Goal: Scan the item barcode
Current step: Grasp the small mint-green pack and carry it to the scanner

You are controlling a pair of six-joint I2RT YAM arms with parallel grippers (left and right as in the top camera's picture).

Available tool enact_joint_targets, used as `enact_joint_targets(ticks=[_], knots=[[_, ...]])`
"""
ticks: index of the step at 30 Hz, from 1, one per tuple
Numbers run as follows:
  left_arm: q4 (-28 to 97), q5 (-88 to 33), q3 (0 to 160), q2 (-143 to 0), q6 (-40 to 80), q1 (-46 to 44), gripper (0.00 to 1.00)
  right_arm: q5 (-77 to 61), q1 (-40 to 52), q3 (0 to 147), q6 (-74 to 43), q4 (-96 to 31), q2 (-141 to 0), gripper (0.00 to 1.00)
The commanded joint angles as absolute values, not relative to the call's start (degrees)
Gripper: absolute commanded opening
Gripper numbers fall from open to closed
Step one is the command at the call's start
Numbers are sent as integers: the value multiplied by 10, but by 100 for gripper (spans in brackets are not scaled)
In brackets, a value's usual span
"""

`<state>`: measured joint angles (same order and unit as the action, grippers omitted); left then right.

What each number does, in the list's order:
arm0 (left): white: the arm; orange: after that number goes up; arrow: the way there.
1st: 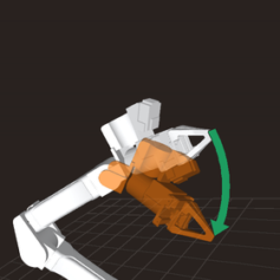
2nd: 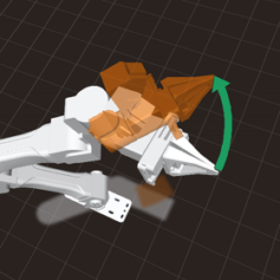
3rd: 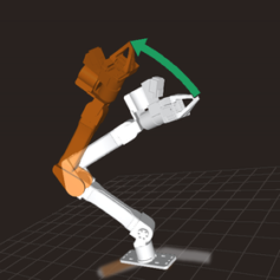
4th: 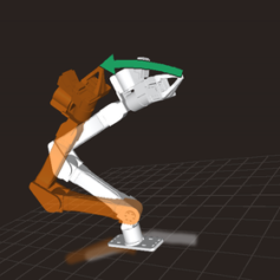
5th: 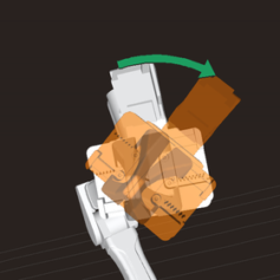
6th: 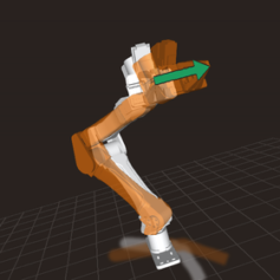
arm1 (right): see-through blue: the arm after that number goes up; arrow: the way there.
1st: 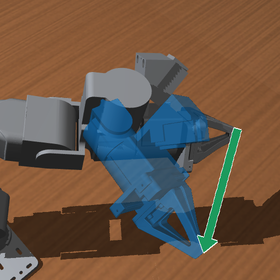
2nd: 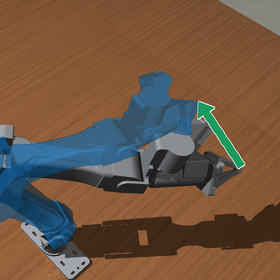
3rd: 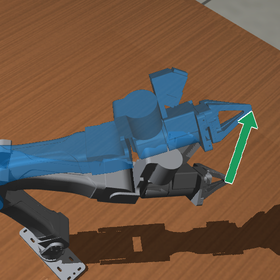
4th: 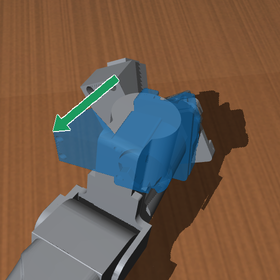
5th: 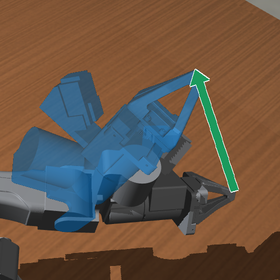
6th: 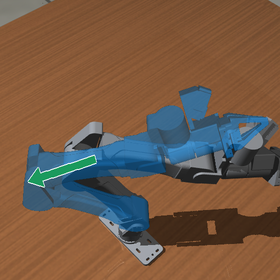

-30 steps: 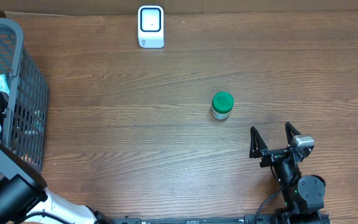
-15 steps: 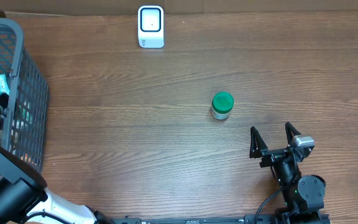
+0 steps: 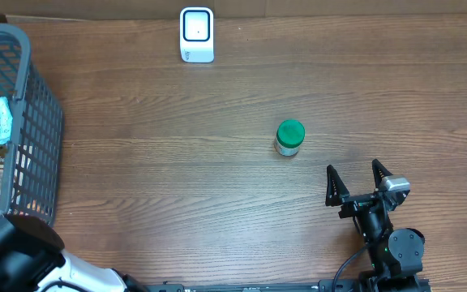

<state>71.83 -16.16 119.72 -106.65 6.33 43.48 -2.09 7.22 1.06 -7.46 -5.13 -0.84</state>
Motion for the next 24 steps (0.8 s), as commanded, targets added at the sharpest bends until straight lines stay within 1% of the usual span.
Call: enact_joint_targets(ticks=[1, 6, 9, 14, 15, 17, 20, 24], knots=[[722, -210, 1244, -997, 82, 430, 4, -18, 70, 5, -74, -47, -2, 100], [720, -287, 1250, -926, 93, 418, 4, -18, 70, 5, -74, -47, -2, 100], [731, -303, 1250, -893, 95, 373, 4, -18, 70, 5, -74, -47, -2, 100], [764, -287, 1247, -879, 96, 235, 4, -18, 70, 5, -74, -47, -2, 100], [771, -264, 1239, -883, 114, 183, 4, -18, 70, 5, -74, -47, -2, 100], [772, -230, 1220, -891, 148, 118, 4, -18, 70, 5, -74, -47, -2, 100], [756, -190, 1171, -909, 188, 23, 4, -18, 70, 5, -74, -47, -2, 100], [702, -172, 1089, -943, 220, -74, 4, -18, 70, 5, -74, -47, -2, 100]])
